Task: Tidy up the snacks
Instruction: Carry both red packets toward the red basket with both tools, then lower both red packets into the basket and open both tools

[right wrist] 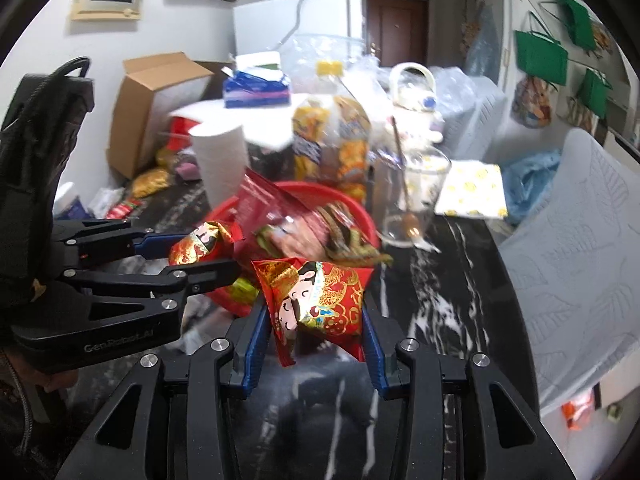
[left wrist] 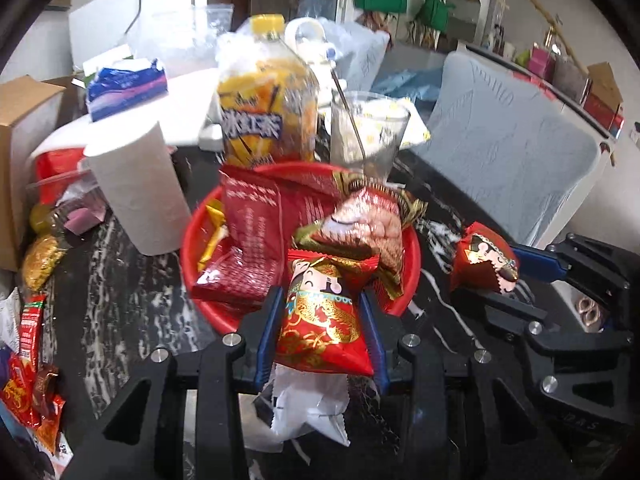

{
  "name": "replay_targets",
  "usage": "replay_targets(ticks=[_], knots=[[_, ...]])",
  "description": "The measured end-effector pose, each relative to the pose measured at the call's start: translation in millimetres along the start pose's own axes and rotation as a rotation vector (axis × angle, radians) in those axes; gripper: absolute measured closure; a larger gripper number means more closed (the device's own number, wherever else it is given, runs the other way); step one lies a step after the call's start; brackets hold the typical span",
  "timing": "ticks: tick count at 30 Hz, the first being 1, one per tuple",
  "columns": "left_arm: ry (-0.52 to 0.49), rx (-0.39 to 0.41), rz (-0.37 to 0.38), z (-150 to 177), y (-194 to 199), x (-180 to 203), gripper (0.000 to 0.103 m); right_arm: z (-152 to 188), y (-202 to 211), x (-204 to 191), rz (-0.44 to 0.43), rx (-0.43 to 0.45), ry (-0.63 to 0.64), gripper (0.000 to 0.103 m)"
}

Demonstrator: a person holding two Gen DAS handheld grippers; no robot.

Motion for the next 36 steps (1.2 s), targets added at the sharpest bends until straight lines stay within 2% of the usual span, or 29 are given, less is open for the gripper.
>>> replay_targets(ticks=[6, 8, 12, 14, 27, 36], knots=[[-0.012, 0.007, -0.040, -0.2, -7.6, 2.6, 0.063, 4.9, -12.1, 9.2, -0.011, -0.027, -0.022, 0.062], [-0.004, -0.012, -0.037, -0.5, -10.9, 1.2, 0.059, 4.7, -14.8, 9.1, -0.017, -0.035, -0.023, 0.062], [0.030, -0.013, 0.013, 0.5, -12.1, -1.9, 0.059, 4.6, -16.8, 7.1, -0.023, -0.044, -0.020, 0.062], [0.031, -0.008, 0.010, 0.2, -11.4, -1.0, 0.059, 4.3, -15.9, 6.5, -0.025, -0.043, -0.019, 0.061], [0.099, 0.035, -0.073, 10.2, 21.6, -15.4, 0.059, -1.1, -8.9, -4.4, -0.049, -0.028, 0.006, 0.061], [0.156, 0.039, -0.136, 21.2, 31.1, -42.1, 0.059, -6.8, -39.7, -30.1, -0.114, -0.077, 0.074, 0.062]])
Point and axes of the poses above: each gripper's, at about its wrist camera, not at the fingertips, and y roughly against the way its jaws point, x to its right, z to its underside, the point moved 2 cm from there along -y, roughly the way its jaws point, and after that the axes turned 12 degrees about -y, right-handed, at the moved point
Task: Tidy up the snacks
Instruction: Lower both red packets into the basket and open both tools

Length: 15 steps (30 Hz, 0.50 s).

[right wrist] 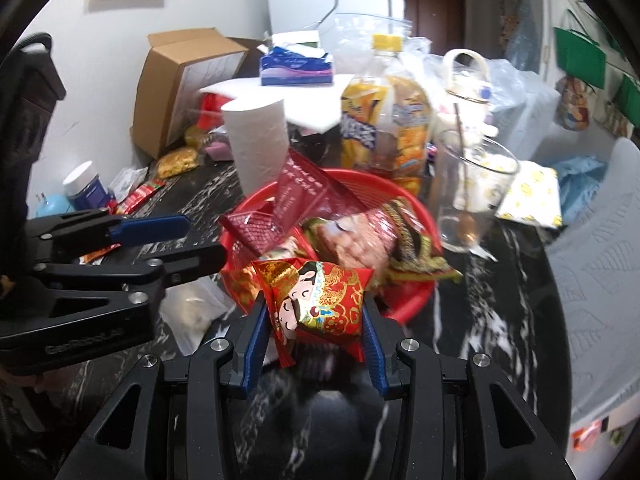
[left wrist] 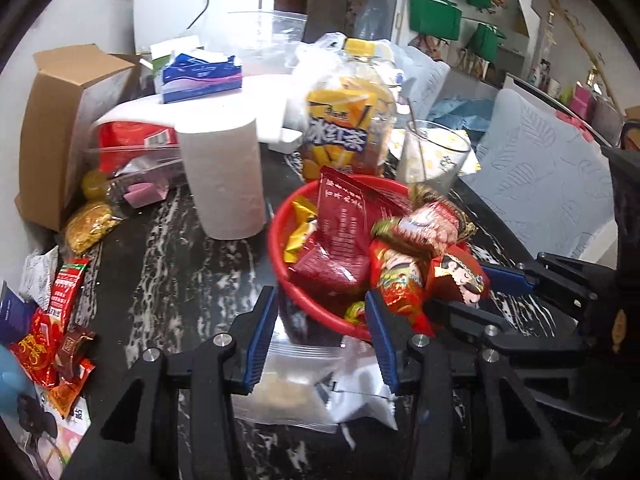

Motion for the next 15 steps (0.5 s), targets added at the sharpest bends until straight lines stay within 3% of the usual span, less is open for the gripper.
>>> replay_targets(ticks=[11, 15], knots=[[0.020, -0.048, 0.011, 8.9, -15.8, -6.6, 0.059, -2.4, -35.6, -0.9, 0.025, -0.046, 0.022, 0.061], [0.016, -0.051, 0.008, 9.2, -14.9, -6.2, 0.059, -3.6, -36.7, -0.5, 0.030, -0.053, 0.016, 0.052]])
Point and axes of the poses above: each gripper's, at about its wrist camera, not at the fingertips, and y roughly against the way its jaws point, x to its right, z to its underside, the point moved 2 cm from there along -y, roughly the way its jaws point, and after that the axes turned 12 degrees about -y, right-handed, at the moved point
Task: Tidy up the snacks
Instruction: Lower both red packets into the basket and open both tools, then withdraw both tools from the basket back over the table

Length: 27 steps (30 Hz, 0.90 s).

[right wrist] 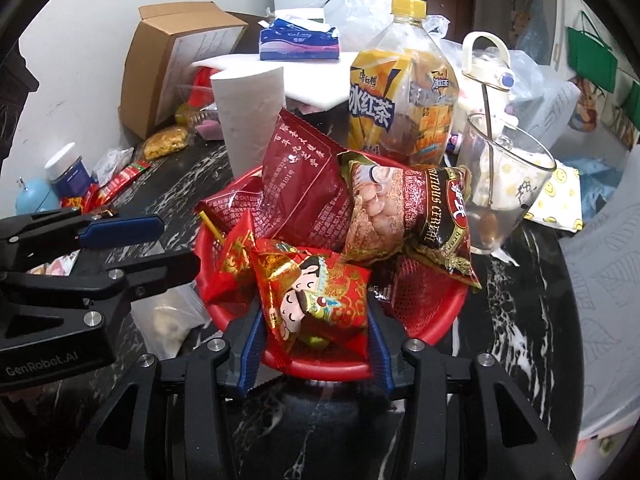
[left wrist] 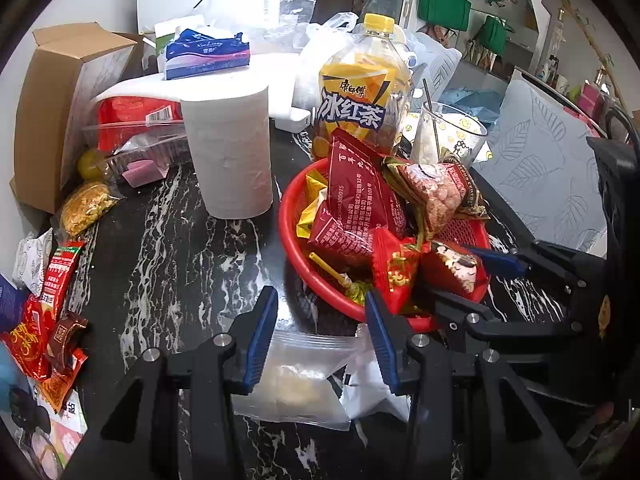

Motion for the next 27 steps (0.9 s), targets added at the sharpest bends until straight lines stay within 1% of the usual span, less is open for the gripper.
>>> replay_targets(ticks=[1, 3, 6, 12, 17, 23, 27], knots=[[-0.001, 0.001, -0.003, 0.2, 1.0, 0.2, 0.059, 0.1, 0.4, 0.7, 0.010, 0.000, -0.006, 0.049], [-0.001, 0.004, -0.006, 0.3, 2.9, -0.4, 0.059, -0.2, 1.8, 1.5, 0.018, -0.003, -0.012, 0.048], [-0.002, 0.005, -0.019, 0.6, 6.2, -0.3, 0.059, 0.2, 4.5, 0.8, 0.028, 0.001, -0.012, 0.042], [0.002, 0.013, -0.032, 1.5, 15.1, -1.8, 0.059, 1.3, 13.3, -3.0, 0.033, 0.016, -0.009, 0.042], [-0.002, 0.027, -0.042, 1.0, 24.1, -1.6, 0.059, -0.2, 23.1, -6.6, 0.038, 0.040, -0.004, 0.039], [-0.010, 0.053, -0.055, -1.5, 39.4, -0.3, 0.059, -2.8, 39.7, -12.1, 0.041, 0.074, 0.004, 0.039], [-0.019, 0.085, -0.074, -4.9, 56.6, 2.7, 0.059, -5.8, 54.4, -16.1, 0.044, 0.107, 0.014, 0.039]])
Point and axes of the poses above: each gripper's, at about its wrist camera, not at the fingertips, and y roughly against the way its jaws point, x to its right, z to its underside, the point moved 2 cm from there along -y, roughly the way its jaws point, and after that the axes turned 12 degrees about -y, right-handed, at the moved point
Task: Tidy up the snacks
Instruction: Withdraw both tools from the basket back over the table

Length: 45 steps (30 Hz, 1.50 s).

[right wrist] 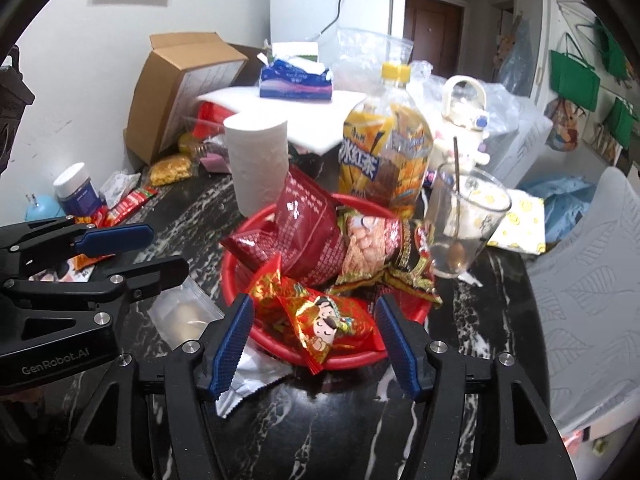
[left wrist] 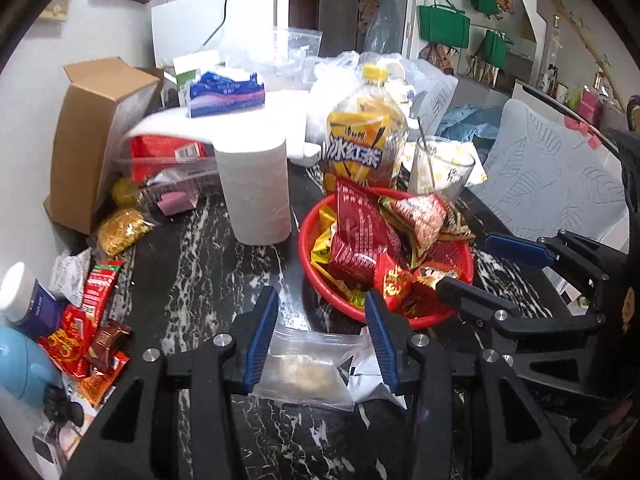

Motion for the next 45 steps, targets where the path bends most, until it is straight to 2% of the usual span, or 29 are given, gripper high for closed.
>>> replay_targets(ticks=[11, 19, 21, 22, 23, 24, 26, 32, 41, 45], knots=[[-0.036, 0.109, -0.069, -11.7, 60.2, 7.8, 0.059, -13.3, 58.6, -6.5, 0.020, 0.120, -0.022, 0.038], [-0.050, 0.167, -0.091, -7.5, 98.9, 19.0, 0.059, -9.0, 110.9, -11.5, 0.044, 0.216, -0.034, 0.016], [-0.057, 0.168, -0.097, -6.0, 103.6, 21.3, 0.059, -5.2, 122.3, -12.7, 0.050, 0.235, -0.041, 0.014], [-0.058, 0.170, -0.096, -5.0, 106.2, 22.1, 0.057, -3.3, 127.0, -13.1, 0.052, 0.242, -0.043, 0.013], [-0.058, 0.173, -0.096, -3.9, 108.1, 22.5, 0.045, -0.7, 131.5, -13.1, 0.057, 0.246, -0.044, 0.010], [-0.054, 0.183, -0.097, -2.3, 111.0, 22.8, 0.027, 1.5, 134.5, -13.7, 0.062, 0.248, -0.044, 0.008], [-0.046, 0.219, -0.100, 1.9, 118.6, 23.8, 0.018, 6.9, 140.0, -14.2, 0.078, 0.254, -0.047, 0.007], [-0.074, 0.248, -0.125, 10.3, 133.7, 29.1, 0.018, 26.0, 152.2, -12.8, 0.087, 0.254, -0.086, 0.006], [-0.091, 0.247, -0.073, 36.5, 139.1, 37.9, 0.018, 54.3, 153.0, -12.0, 0.066, 0.214, -0.144, 0.006], [-0.080, 0.222, -0.061, 50.3, 134.4, 39.8, 0.018, 69.6, 148.0, -13.4, 0.048, 0.182, -0.168, 0.006]])
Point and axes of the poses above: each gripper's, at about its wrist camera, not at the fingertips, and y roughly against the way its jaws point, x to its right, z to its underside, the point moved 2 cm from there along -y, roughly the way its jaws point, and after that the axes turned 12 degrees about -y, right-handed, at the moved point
